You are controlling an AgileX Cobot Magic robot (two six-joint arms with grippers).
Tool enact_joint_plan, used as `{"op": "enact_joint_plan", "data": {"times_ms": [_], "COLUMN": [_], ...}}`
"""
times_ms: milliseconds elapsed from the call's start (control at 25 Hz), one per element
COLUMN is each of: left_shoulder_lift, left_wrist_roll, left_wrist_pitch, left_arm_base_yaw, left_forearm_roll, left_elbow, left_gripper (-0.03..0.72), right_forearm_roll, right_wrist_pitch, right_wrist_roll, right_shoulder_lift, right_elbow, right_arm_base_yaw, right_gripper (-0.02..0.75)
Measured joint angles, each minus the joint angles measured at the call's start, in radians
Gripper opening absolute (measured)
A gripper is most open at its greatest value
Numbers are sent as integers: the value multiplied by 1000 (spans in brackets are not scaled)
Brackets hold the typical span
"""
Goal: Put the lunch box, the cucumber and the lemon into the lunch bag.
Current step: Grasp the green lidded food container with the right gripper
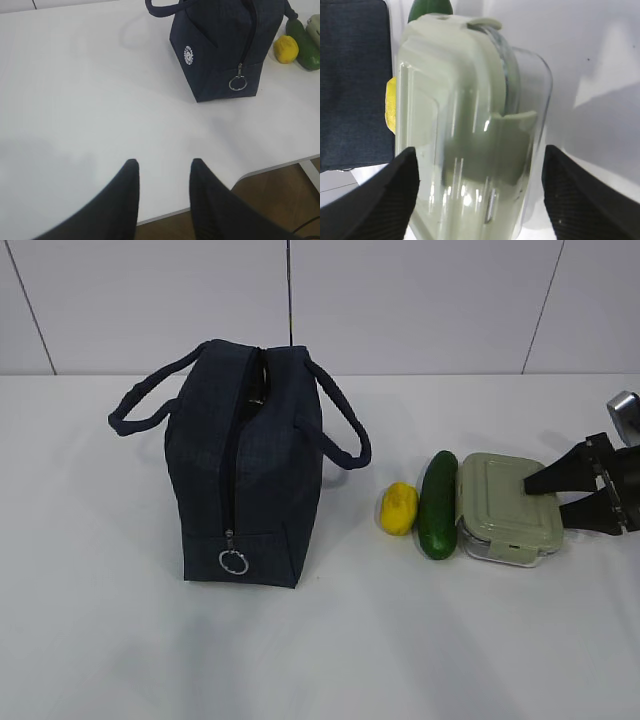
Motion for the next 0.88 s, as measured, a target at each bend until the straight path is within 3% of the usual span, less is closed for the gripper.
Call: {"op": "enact_joint_plan", "data": {"times_ms": [680, 880], "left_shoulder_lift": [0, 0], "left_wrist_roll": [0, 0], "left_wrist_pitch": [0, 0], "left_arm_base_yaw": [0, 0], "left_forearm_roll": [0, 0], "left_elbow": [0, 0], "left_gripper": [244, 244], "right_forearm_roll": [-4, -4], "right_wrist_pitch": [0, 0], "right_wrist_roll": [2, 2], "right_shoulder_lift": [11, 11], "right_elbow": [0, 0], "right_arm_base_yaw": [0, 0], "right_gripper": [587, 540]}}
